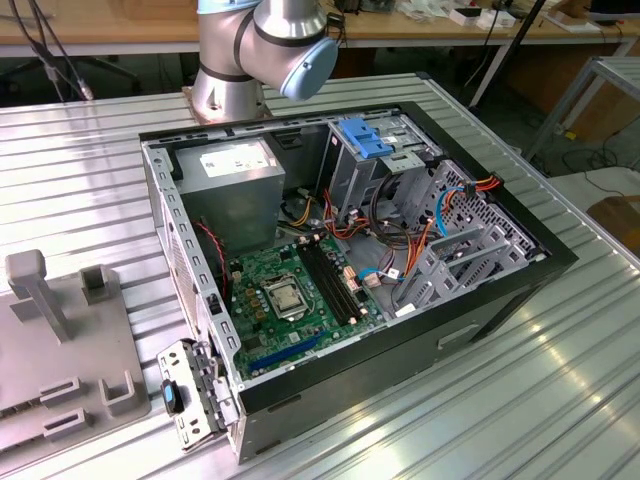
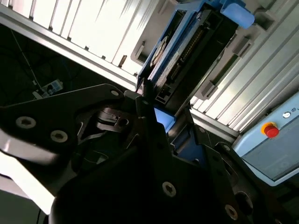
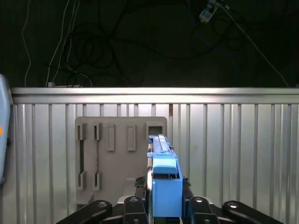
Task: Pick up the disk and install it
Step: 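Pick up the disk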
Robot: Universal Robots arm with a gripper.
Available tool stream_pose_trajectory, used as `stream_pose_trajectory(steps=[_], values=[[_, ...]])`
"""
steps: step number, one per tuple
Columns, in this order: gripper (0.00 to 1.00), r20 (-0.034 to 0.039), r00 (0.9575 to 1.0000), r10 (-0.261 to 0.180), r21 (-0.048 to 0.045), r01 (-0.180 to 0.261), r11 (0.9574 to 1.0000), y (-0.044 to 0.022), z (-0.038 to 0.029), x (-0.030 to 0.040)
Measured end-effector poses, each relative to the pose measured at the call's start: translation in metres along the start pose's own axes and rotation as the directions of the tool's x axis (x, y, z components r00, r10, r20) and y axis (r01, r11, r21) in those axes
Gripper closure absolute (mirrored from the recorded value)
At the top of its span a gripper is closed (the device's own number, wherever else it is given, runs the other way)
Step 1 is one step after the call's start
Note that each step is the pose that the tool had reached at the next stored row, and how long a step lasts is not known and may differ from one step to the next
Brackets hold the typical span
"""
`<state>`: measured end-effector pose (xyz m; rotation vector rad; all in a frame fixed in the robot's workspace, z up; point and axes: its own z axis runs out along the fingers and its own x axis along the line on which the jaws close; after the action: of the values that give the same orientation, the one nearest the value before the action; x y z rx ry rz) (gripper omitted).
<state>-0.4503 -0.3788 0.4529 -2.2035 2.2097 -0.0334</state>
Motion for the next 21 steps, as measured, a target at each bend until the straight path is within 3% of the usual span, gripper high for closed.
stream_pose_trajectory(steps=[4, 7, 13, 17, 21], values=[[0.63, 0.0000, 1.0000, 0.000, 0.0001, 0.000, 1.0000, -0.0003, -0.0100, 0.0000], [0.63, 0.0000, 1.0000, 0.000, 0.0000, 0.000, 1.0000, -0.0009, -0.0221, 0.0000], [0.63, -0.0001, 1.0000, 0.000, -0.0002, 0.000, 1.0000, -0.0014, -0.0362, 0.0000], [0.63, 0.0000, 1.0000, 0.000, 0.0001, 0.000, 1.0000, -0.0019, -0.0522, 0.0000], [0.63, -0.0001, 1.0000, 0.000, -0.0001, 0.000, 1.0000, -0.0023, -0.0615, 0.0000]])
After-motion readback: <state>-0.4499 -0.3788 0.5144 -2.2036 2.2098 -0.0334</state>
